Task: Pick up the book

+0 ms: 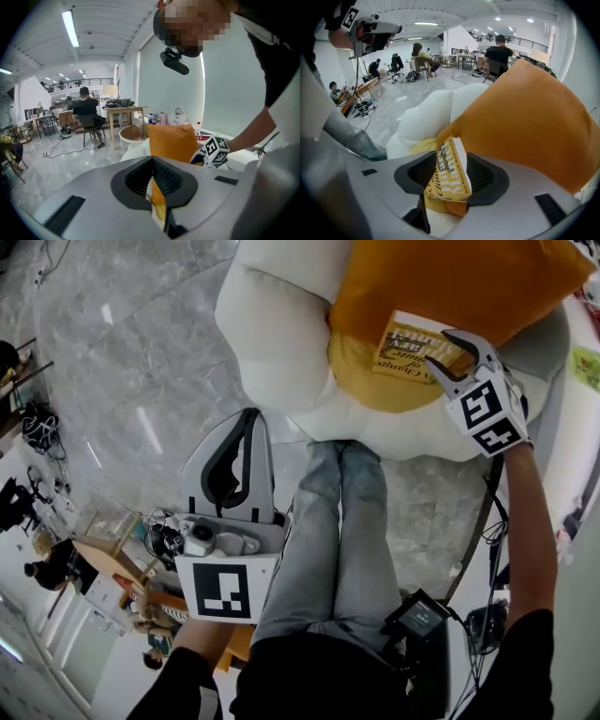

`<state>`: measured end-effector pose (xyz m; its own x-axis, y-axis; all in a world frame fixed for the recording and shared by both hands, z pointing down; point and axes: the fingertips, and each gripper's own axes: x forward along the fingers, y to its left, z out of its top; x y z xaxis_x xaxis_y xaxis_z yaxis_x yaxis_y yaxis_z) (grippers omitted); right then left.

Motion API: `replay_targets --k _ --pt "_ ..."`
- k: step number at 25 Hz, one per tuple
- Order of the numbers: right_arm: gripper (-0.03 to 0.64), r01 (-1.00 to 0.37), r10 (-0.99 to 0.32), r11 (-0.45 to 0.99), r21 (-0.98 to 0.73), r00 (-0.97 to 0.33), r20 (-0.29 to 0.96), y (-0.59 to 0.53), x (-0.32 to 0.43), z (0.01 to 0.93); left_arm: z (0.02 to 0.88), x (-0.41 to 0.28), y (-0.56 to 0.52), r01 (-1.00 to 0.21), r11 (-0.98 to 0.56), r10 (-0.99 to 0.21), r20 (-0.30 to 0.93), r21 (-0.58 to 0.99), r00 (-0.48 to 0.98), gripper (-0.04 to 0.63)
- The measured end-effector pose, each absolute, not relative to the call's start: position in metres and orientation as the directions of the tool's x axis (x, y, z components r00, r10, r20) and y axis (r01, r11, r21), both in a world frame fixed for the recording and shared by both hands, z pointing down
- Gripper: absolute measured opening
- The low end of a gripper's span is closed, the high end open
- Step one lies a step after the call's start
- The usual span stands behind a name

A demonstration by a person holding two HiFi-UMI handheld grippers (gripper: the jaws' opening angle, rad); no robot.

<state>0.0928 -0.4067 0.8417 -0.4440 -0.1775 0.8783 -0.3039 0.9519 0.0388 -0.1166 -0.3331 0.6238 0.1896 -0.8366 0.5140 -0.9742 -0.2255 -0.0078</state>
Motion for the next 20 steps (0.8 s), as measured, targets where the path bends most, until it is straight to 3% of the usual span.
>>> replay_targets --k 10,15,20 --pt "0.237 -0.242 -0.117 0.970 0.015 -0.413 0.903 -0.432 0.091 0.904 0.685 -0.071 -0.359 -0.950 -0.308 -0.800 0.525 0.057 0.291 0.011" --pt "0.245 -0.152 0.037 0.984 -0.097 -0.360 0.932 -0.431 0.094 0.924 0.699 -0.058 -0.363 -0.942 -0.327 -0.792 0.524 0.068 0.313 0.011" --pt "0.211 -0.057 0.246 0.961 -0.272 -0.286 0.926 -0.421 0.099 0.926 0.700 -0.060 -0.362 -0.939 -0.339 -0.783 0.537 0.056 0.315 0.011"
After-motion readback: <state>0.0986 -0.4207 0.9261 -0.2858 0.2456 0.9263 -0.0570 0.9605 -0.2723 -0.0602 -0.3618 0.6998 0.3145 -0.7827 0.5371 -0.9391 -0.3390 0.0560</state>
